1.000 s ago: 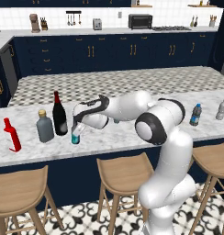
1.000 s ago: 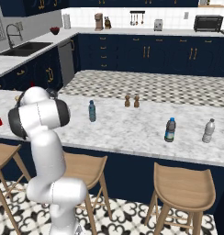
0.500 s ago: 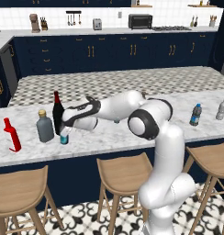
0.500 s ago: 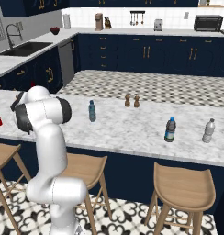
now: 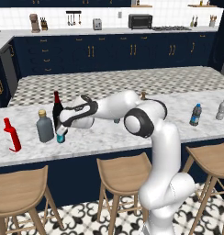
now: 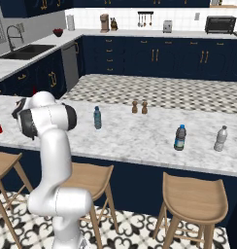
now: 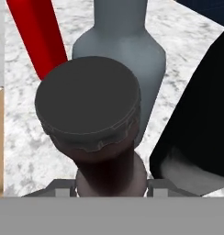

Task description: Move the plastic bottles in the middle to the plastics group, and the glass bottles in the middle to the glass group.

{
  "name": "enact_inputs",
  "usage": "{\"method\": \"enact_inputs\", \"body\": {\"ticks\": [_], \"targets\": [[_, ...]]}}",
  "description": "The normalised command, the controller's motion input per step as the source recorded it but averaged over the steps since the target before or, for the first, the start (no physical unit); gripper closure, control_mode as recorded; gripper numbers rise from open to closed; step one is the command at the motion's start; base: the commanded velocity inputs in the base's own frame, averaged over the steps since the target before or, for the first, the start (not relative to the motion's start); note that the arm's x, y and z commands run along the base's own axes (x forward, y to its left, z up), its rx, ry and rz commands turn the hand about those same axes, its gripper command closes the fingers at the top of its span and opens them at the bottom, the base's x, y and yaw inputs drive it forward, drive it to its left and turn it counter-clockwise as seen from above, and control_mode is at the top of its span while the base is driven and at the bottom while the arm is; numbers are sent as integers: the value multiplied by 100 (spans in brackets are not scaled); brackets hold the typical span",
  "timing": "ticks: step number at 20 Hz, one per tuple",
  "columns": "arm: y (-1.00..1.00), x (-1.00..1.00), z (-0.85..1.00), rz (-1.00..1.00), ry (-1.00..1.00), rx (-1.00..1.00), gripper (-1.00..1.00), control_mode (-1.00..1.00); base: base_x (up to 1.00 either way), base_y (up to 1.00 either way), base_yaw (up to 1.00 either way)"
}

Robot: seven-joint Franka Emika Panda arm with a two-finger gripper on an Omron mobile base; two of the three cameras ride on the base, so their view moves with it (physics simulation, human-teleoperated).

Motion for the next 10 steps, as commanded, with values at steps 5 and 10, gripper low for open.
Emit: {"method": "enact_inputs", "body": {"ticks": [5,10], "targets": [[6,5,-34,0,0,0,100,-100,0,0,0],[0,-20,-18,0,0,0,100,-100,0,0,0]]}}
